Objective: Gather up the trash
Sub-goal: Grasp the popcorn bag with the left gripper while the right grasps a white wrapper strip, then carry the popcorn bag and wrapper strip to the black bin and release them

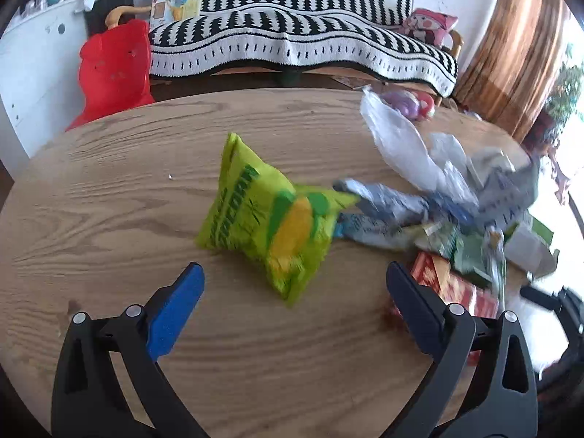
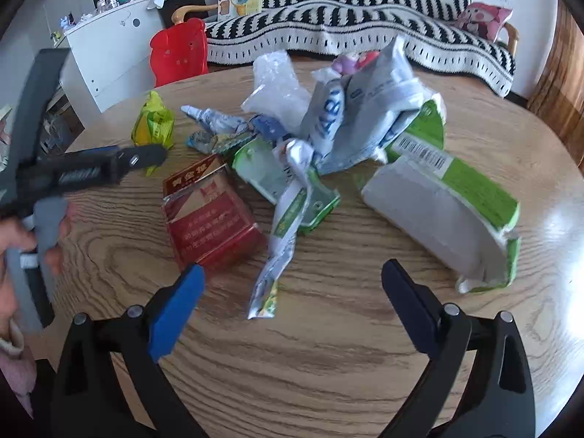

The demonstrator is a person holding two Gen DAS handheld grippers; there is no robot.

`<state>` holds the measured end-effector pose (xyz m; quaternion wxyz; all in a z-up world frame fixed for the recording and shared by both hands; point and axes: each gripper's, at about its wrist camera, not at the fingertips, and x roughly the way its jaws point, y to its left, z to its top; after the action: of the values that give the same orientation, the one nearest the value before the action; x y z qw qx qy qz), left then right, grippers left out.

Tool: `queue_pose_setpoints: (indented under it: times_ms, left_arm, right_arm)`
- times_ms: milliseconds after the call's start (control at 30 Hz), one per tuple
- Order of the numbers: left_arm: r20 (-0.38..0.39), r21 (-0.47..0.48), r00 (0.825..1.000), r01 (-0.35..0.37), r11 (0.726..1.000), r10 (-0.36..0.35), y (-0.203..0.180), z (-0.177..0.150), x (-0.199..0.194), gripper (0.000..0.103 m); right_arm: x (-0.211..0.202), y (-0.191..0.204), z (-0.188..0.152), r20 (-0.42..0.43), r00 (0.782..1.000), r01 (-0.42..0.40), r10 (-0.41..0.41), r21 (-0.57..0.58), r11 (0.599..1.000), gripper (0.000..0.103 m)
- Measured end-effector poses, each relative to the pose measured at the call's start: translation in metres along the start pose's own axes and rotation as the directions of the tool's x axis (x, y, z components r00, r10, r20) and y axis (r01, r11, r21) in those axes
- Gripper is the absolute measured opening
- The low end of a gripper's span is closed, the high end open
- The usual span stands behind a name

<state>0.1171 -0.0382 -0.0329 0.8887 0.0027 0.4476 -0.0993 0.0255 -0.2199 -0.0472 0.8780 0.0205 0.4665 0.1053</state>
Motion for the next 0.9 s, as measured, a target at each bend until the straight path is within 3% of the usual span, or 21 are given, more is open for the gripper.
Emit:
queue_pose_setpoints:
  times_ms: [267, 433, 467, 533, 667, 767, 900]
  left_arm:
    - [0.009, 0.031, 0.999, -0.034, 0.999, 0.034, -0.008, 0.012, 0.017, 0.097]
    - [0.022, 0.033, 0.998, -0.065, 0.997, 0.064, -0.008, 0.021, 0.025, 0.097]
    - [0.023, 0.034, 0.998, -0.067, 0.997, 0.066, -0.008, 0.022, 0.028, 0.094]
    - [0.011, 0.037, 0.995, -0.103, 0.994, 0.102, -0.007, 0.022, 0.034, 0.072]
    - [0.019, 0.052, 0.993, -0.114, 0.992, 0.114, -0.01, 0.022, 0.031, 0.051]
    - [0.013, 0.038, 0.996, -0.085, 0.996, 0.085, -0.007, 0.018, 0.025, 0.049]
    - [0.035, 0.039, 0.996, -0.084, 0.996, 0.083, -0.004, 0.016, 0.012, 0.047]
  right_arm:
    - [0.011, -0.004, -0.006, -0.021, 0.998, 0.067, -0.067, -0.015, 0.998, 0.087]
    - [0.012, -0.005, -0.009, -0.005, 0.994, 0.109, -0.11, -0.051, 0.993, 0.074]
    - [0.013, -0.006, -0.008, -0.003, 0.994, 0.109, -0.109, -0.053, 0.993, 0.069]
    - [0.012, -0.005, -0.008, 0.002, 0.995, 0.101, -0.101, -0.065, 0.993, 0.06]
    - [0.009, -0.001, -0.007, -0.003, 0.998, 0.056, -0.056, -0.077, 0.995, 0.015]
    - [0.006, -0.002, -0.007, -0.004, 1.0, 0.012, -0.013, -0.05, 0.999, 0.014]
    - [-0.006, -0.001, -0.007, 0.047, 0.999, 0.022, -0.02, -0.054, 0.998, 0.014]
